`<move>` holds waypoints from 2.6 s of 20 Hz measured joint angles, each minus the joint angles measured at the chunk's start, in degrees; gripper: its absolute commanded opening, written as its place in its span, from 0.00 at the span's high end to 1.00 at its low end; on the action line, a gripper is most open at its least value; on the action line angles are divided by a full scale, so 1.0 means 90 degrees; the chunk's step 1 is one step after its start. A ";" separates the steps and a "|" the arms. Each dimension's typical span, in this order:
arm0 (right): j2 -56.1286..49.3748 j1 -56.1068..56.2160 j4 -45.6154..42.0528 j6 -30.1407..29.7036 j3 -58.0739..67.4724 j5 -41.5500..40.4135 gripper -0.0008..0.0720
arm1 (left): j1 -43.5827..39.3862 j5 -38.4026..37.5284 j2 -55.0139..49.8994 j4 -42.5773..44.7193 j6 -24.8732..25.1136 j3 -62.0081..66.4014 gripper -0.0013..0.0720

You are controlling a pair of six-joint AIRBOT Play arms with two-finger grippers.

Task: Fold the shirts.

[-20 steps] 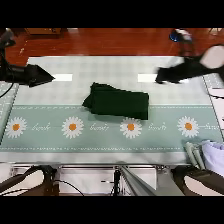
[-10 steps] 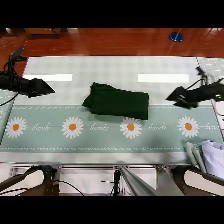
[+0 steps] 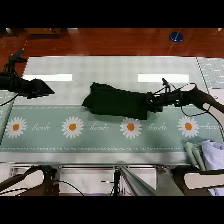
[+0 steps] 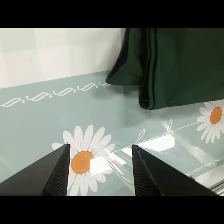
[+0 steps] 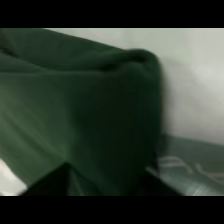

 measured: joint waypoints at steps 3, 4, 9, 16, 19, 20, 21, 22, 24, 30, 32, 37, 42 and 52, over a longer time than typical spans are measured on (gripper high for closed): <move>-0.0053 0.0194 0.0250 -0.0066 0.0109 -0.0158 0.95 | 0.0000 -0.0024 0.0000 0.0002 -0.0029 0.0000 0.33; 0.0022 0.0177 0.0301 -0.0100 0.0197 -0.0066 0.95 | 0.0000 -0.0053 0.0000 0.0005 -0.0032 0.0000 0.33; 0.1231 -0.0466 0.0155 0.0129 0.0959 0.0833 0.95 | 0.0000 -0.0073 0.0000 -0.0002 -0.0051 0.0000 0.33; 0.3553 -0.2351 -0.1455 0.1928 0.2229 0.2477 0.95 | -0.0083 -0.0085 -0.0070 -0.0036 -0.0170 0.0000 0.33; 0.4187 -0.3402 -0.2246 0.2317 0.2667 0.3517 0.95 | -0.0236 -0.0056 -0.0087 -0.0044 -0.0177 0.0000 0.33; 0.4328 -0.3789 -0.2572 0.2361 0.2793 0.3898 0.95 | -0.0299 -0.0053 -0.0102 -0.0041 -0.0180 0.0000 0.33; 0.4437 -0.4141 -0.2861 0.2368 0.2888 0.4112 0.95 | -0.0357 -0.0049 -0.0114 -0.0041 -0.0175 0.0000 0.33; 0.4575 -0.4507 -0.3121 0.2373 0.2970 0.4459 0.95 | -0.0423 -0.0036 -0.0141 -0.0041 -0.0170 0.0000 0.33; 0.4796 -0.5105 -0.3555 0.2370 0.3058 0.4643 0.95 | -0.0532 -0.0007 -0.0189 -0.0041 -0.0114 0.0000 0.33; 0.5209 -0.6091 -0.5440 0.1936 0.3109 0.4738 0.95 | -0.0699 0.0124 -0.0355 -0.0041 0.0053 0.0000 0.33; 0.5287 -0.6193 -0.5678 0.1868 0.2985 0.4743 0.95 | -0.0712 0.0165 -0.0423 -0.0039 0.0090 0.0000 0.33; 0.5734 -0.6292 -0.6402 0.1797 0.1785 0.4726 0.95 | -0.0724 0.0357 -0.0714 -0.0039 0.0163 0.0000 0.33; 0.6220 -0.6810 -0.7597 0.1770 0.0070 0.4731 0.95 | -0.0724 0.0457 -0.1166 -0.0039 0.0197 0.0000 0.33; 0.6370 -0.7463 -1.0265 0.1654 -0.2358 0.5085 0.95 | -0.0724 0.0423 -0.1554 -0.0036 0.0214 0.0000 0.33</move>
